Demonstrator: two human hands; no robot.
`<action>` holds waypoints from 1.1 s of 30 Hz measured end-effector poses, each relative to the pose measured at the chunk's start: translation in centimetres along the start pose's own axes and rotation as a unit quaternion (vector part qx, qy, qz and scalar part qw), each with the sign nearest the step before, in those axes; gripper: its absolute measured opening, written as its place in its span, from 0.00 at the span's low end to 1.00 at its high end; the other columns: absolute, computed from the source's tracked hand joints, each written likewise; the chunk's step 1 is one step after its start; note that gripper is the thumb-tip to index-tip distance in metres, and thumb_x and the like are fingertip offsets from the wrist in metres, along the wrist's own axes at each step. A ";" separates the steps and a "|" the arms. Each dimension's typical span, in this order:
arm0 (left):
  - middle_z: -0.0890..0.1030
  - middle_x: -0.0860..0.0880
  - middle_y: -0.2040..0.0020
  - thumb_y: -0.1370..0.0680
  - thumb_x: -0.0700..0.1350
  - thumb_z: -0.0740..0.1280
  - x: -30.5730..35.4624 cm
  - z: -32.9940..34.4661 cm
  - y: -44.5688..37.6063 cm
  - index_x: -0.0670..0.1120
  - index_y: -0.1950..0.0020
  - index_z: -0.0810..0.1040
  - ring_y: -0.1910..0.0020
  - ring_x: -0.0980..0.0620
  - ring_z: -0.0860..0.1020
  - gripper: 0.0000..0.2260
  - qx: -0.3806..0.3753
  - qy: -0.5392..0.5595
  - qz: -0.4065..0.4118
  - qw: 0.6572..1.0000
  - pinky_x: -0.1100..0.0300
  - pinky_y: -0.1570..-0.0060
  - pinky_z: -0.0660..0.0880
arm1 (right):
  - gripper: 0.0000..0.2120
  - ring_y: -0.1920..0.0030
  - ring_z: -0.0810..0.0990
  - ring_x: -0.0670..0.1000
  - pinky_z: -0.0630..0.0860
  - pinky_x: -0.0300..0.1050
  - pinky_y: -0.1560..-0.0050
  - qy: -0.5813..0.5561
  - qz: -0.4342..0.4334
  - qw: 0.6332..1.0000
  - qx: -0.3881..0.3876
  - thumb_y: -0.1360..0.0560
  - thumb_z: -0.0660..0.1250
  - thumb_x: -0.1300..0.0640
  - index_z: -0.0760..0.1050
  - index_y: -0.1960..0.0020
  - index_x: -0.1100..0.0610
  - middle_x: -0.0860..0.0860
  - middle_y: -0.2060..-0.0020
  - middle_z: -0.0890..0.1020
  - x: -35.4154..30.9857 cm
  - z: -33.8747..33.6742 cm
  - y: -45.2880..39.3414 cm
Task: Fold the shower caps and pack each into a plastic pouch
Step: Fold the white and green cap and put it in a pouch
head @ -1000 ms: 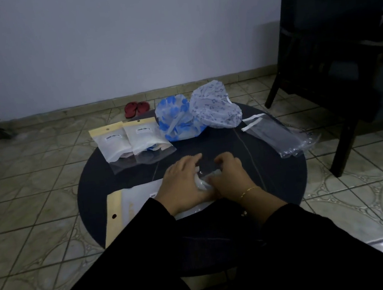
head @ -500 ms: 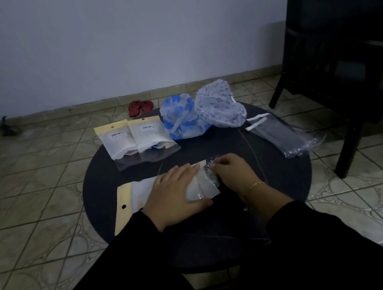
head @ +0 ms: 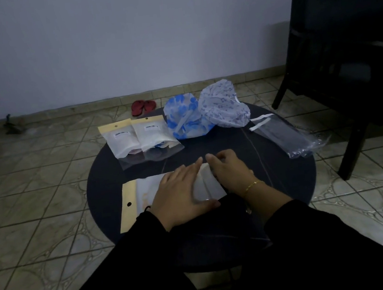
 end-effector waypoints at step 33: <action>0.51 0.52 0.22 0.36 0.75 0.62 1.4 -0.6 2.8 0.50 0.22 0.51 0.24 0.53 0.47 0.50 0.119 -0.100 0.067 0.986 0.59 0.28 0.37 | 0.05 0.58 0.75 0.46 0.71 0.37 0.62 0.091 -0.074 0.986 -0.117 0.27 0.67 0.63 0.75 0.55 0.54 0.50 0.58 0.77 -1.7 -0.7 0.8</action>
Point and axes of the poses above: each hand's wrist, its own y-axis away from the middle knuckle, its own z-axis out of the palm, x = y × z, the point moved 6 cm from there along -y, towards the middle knuckle
